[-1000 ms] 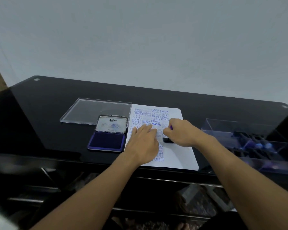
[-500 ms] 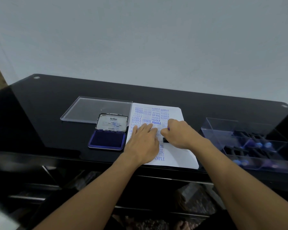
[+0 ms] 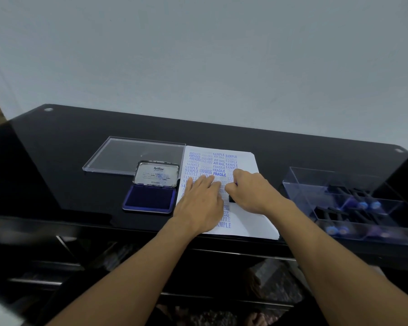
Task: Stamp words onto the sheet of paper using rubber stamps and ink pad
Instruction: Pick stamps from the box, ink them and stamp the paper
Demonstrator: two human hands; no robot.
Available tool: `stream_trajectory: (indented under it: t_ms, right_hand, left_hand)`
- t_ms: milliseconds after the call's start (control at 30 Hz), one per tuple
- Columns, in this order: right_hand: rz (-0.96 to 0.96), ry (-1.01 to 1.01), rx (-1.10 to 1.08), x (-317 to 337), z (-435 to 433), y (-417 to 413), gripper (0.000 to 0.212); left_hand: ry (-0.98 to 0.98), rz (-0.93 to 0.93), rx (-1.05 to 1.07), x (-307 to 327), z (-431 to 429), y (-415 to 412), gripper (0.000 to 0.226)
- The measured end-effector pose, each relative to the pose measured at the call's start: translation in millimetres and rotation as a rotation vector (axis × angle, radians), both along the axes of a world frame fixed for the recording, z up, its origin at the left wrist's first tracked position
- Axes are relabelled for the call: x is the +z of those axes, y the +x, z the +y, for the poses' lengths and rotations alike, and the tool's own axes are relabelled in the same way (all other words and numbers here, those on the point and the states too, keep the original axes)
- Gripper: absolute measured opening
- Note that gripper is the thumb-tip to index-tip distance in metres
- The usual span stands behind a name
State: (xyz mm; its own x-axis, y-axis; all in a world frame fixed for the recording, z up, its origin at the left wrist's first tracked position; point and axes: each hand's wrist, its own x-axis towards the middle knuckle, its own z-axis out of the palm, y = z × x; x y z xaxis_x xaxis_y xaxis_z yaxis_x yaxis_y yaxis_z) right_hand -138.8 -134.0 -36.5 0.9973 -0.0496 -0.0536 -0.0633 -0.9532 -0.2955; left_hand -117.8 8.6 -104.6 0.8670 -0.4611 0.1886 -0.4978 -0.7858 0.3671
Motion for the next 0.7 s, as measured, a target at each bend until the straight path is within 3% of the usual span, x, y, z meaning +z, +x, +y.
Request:
stream_trajectory:
  t_ms: [700]
  right_hand:
    - [-0.014, 0.022, -0.014, 0.2, 1.7, -2.2, 0.031]
  left_hand:
    - [0.008, 0.014, 0.002, 1.3, 0.1, -1.2, 0.045]
